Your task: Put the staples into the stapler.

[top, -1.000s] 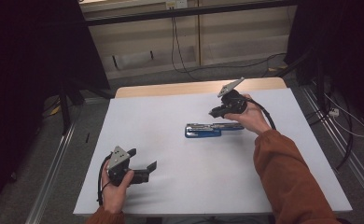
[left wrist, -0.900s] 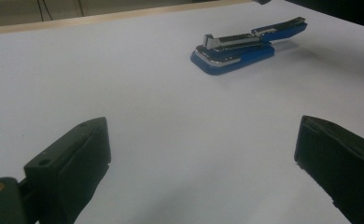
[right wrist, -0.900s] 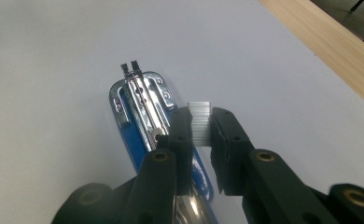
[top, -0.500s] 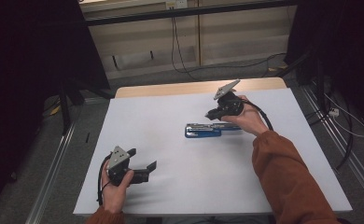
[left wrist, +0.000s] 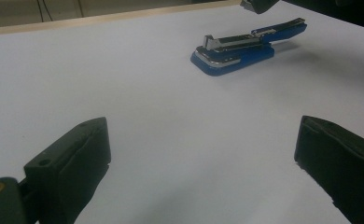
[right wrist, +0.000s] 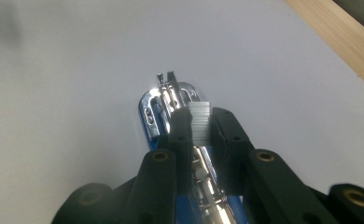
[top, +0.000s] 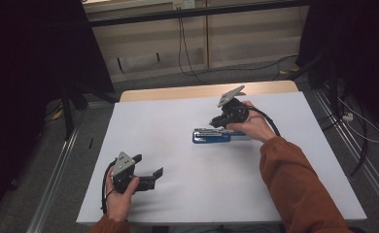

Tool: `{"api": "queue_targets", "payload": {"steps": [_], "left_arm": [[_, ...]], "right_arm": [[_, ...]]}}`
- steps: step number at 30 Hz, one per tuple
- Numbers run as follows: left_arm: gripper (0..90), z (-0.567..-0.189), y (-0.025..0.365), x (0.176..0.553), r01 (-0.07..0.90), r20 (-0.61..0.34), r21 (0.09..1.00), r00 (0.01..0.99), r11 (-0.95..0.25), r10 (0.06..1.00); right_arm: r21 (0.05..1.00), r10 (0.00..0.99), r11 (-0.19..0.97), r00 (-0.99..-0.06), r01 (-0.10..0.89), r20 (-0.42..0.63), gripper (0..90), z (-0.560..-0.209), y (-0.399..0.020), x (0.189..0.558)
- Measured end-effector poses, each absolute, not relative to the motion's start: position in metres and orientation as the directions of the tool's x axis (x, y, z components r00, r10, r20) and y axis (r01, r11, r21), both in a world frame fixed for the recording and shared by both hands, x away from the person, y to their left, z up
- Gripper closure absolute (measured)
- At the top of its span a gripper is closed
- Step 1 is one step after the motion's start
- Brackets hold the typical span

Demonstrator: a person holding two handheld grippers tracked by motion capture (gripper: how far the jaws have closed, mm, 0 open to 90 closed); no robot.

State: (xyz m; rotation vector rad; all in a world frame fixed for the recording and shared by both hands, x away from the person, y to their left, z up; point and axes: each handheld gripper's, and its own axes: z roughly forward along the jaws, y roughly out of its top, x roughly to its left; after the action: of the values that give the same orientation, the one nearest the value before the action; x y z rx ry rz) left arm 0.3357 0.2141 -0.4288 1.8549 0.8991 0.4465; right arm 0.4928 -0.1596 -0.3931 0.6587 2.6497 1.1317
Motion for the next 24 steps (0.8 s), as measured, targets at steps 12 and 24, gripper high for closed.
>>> {"api": "queue_targets", "payload": {"steps": [12, 24], "left_arm": [[3.7, -0.428, 0.214, 0.335, 0.387, -0.085, 0.891, 0.656, -0.237, 0.75], [3.7, -0.428, 0.213, 0.335, 0.378, -0.079, 0.894, 0.66, -0.239, 0.747]], "right_arm": [[0.724, 0.44, 0.614, -0.898, 0.316, 0.018, 79.3, -0.4, -0.147, 0.496], [0.701, 0.396, 0.659, -0.918, 0.272, -0.016, 79.3, -0.405, -0.131, 0.496]]}}
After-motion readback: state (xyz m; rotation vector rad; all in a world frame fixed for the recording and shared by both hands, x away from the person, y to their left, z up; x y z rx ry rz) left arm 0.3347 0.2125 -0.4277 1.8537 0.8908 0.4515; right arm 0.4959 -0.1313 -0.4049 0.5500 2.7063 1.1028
